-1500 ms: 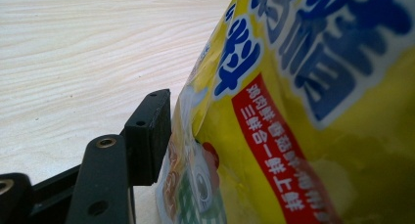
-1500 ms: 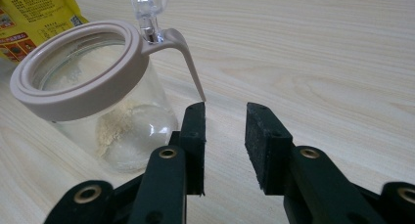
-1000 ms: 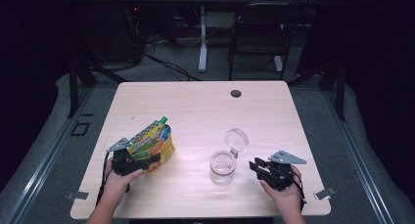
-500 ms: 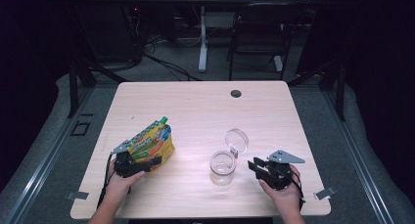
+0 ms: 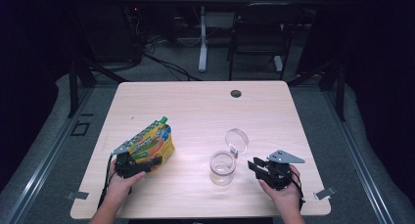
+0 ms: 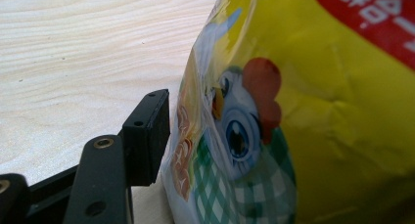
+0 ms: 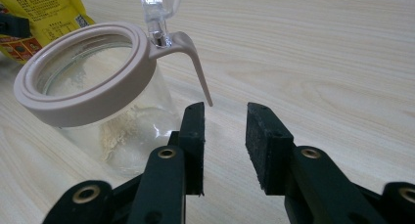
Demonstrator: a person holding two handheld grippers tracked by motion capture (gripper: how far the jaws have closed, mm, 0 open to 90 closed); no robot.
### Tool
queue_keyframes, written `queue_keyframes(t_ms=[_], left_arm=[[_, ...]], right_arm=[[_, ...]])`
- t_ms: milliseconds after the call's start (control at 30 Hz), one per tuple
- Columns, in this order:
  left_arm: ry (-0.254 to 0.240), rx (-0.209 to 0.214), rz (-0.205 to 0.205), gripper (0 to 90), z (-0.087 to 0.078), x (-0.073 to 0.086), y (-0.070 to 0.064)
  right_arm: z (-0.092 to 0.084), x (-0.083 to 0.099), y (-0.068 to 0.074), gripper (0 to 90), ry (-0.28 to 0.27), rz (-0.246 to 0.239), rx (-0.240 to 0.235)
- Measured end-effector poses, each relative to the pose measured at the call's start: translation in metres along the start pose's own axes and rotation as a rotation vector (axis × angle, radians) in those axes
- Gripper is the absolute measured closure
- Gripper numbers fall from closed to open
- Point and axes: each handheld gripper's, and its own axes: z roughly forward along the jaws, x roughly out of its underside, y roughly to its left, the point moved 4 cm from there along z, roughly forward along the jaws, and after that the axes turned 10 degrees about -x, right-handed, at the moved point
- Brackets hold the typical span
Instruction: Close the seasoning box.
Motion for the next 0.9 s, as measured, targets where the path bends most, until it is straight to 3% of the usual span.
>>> queue_keyframes(t_ms=[900], left_arm=[[-0.008, -0.001, 0.014, 41.5, 0.0035, 0.0044, 0.0013]], right_arm=[[0.0006, 0.0006, -0.0001, 69.2, 0.005, 0.003, -0.001]])
